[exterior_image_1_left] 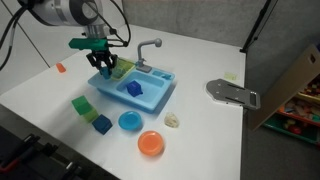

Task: Pick up the small blue cup and put it on the light blue surface in front of the dish rack

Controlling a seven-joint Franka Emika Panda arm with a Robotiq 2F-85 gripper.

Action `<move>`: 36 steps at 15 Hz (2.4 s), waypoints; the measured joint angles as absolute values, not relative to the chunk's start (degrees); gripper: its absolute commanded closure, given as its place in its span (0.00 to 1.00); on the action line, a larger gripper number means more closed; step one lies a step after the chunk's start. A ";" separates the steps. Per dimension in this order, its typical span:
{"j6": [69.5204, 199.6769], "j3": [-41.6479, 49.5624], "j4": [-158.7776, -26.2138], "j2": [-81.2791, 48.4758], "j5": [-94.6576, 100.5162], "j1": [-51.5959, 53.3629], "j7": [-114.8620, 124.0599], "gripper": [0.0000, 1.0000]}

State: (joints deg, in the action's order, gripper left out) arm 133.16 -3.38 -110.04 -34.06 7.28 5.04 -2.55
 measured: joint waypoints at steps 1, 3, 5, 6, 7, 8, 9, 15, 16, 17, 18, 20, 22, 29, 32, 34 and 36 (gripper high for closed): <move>133.17 -3.48 -110.23 -34.17 7.28 5.04 -2.69 0.83; 133.18 -3.70 -110.60 -34.36 7.28 5.03 -3.11 0.83; 133.18 -3.88 -110.69 -34.65 7.27 5.01 -3.67 0.33; 133.18 -3.92 -110.70 -34.80 7.27 5.00 -3.90 0.33; 133.18 -3.93 -110.70 -34.94 7.27 4.99 -4.14 0.26; 133.18 -3.93 -110.70 -35.07 7.26 4.96 -4.40 0.19; 133.22 -3.94 -110.70 -35.15 7.24 4.91 -4.65 0.11; 136.20 -4.34 -111.64 -35.10 6.24 4.26 -6.49 0.00; 136.76 -4.51 -112.02 -34.89 5.84 4.17 -6.91 0.00; 137.51 -4.71 -112.55 -34.56 5.51 4.07 -7.09 0.00; 138.43 -4.92 -113.24 -34.11 5.14 4.00 -7.12 0.00; 140.42 -5.32 -114.95 -32.85 4.09 3.89 -7.13 0.00; 141.83 -5.54 -116.88 -31.22 2.79 3.79 -7.11 0.00; 145.79 -5.52 -126.46 -23.07 -3.83 1.95 -6.76 0.00; 146.82 -5.29 -131.24 -18.51 -6.21 0.56 -6.66 0.00; 146.61 -4.91 -133.92 -15.41 -7.41 -0.34 -6.65 0.00; 144.76 -4.00 -135.99 -12.17 -7.80 -1.06 -6.64 0.00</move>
